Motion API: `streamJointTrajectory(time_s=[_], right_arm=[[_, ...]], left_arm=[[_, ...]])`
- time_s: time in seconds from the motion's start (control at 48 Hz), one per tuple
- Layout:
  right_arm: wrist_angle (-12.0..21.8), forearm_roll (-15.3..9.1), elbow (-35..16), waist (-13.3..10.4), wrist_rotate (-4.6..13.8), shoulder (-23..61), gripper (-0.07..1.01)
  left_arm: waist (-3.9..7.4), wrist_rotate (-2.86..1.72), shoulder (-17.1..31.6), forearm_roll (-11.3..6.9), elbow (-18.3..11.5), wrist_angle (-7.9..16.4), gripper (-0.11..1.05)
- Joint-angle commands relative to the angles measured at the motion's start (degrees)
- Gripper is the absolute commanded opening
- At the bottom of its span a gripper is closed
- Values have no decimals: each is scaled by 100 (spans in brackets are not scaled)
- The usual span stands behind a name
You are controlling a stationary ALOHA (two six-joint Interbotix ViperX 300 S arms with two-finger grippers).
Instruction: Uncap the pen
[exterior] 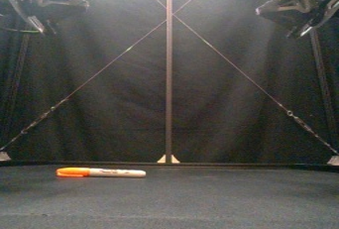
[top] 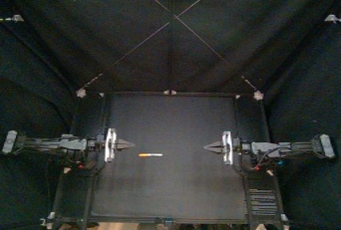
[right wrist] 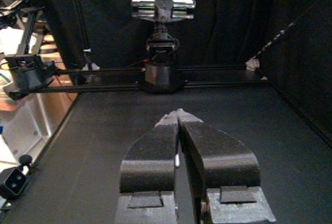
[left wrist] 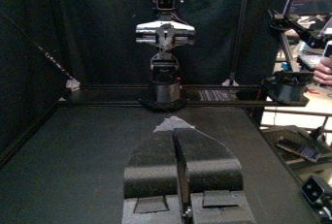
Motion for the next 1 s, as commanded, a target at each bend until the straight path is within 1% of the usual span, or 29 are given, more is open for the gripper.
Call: streamJointTrajectory(time_s=[0.021,0.062,0.167,0.229,0.375,0.396,0.5,0.583,0.646,0.667,0.729,0.75,0.812,0.833,0.854,0.917,1.0], right_arm=[[-18,26,-53,-62,53,237,1],[-18,53,-88,-105,70,387,1],[-18,105,-299,-255,105,940,1],[-18,88,-527,-343,105,1424,1],[-18,70,-1072,-378,97,2443,2],[-18,70,-1143,-387,97,2584,2],[-9,123,-1556,-360,114,3340,2],[62,141,-1907,-334,114,3902,2],[176,149,-2206,-325,114,4307,3],[229,149,-2320,-316,114,4438,3],[404,149,-2672,-308,114,4852,5],[519,141,-2848,-299,105,5045,7],[747,132,-3173,-290,105,5432,11],[826,132,-3278,-290,105,5555,12],[905,132,-3384,-290,105,5660,14],[1063,132,-3674,-290,105,5968,21],[1248,149,-4052,-290,114,6346,33]], left_arm=[[62,-18,97,-26,9,-44,-9],[88,-18,141,-35,9,-35,-8],[88,-18,334,-88,-9,0,-3],[88,0,527,-114,-35,35,0],[88,0,888,-114,-97,176,0],[88,-9,923,-114,-105,211,0],[88,-9,1090,-132,-141,492,1],[97,-9,1107,-167,-141,791,1],[114,-9,1107,-202,-141,1037,1],[114,-18,1107,-220,-132,1116,1],[132,-9,1107,-281,-141,1327,1],[141,-9,1107,-290,-132,1424,1],[158,-9,1107,-316,-114,1591,1],[167,0,1107,-325,-105,1644,1],[202,0,1107,-325,-97,1723,2],[229,0,1099,-325,-79,1872,2],[264,9,1099,-316,-70,2065,3]])
